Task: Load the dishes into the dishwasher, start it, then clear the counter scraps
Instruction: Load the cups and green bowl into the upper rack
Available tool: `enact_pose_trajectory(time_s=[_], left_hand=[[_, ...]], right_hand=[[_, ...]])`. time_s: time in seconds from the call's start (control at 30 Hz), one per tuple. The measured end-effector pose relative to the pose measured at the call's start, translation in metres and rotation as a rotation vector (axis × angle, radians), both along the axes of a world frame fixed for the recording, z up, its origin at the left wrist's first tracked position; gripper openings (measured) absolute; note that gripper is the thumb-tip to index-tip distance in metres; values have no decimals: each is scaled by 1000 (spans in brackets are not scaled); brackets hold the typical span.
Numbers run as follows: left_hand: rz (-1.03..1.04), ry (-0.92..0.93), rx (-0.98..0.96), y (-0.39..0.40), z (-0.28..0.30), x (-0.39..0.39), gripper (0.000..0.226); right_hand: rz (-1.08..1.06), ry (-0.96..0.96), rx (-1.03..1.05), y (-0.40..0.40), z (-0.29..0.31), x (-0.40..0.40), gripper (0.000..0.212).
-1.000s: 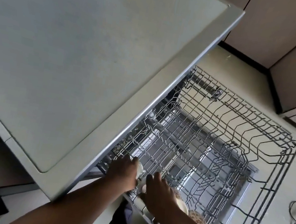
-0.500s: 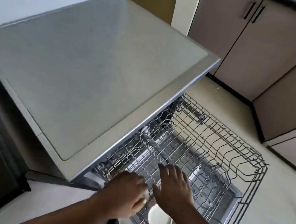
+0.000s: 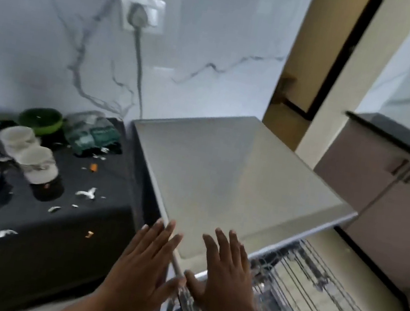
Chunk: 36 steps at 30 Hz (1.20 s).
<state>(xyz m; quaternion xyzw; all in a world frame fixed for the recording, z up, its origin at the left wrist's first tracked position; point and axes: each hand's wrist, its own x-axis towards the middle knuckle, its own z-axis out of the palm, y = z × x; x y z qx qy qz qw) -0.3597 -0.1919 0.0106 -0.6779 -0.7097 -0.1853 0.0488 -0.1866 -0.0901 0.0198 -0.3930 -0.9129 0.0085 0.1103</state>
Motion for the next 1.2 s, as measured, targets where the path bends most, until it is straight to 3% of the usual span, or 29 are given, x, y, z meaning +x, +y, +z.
enact_pose_trajectory(time_s=[0.3, 0.53, 0.83, 1.07, 1.2], left_hand=[[329, -34, 115, -100, 14, -161, 78], [557, -94, 172, -177, 10, -277, 83], [1028, -522, 253, -200, 26, -396, 90], [990, -628, 147, -178, 15, -444, 106], [969, -628, 159, -170, 10, -447, 99]], right_hand=[[277, 81, 66, -56, 22, -184, 79], [397, 0, 40, -109, 23, -317, 81], [483, -9, 1, -133, 44, -407, 78], [455, -28, -18, -131, 38, -424, 79], [448, -31, 9, -124, 33, -424, 77]])
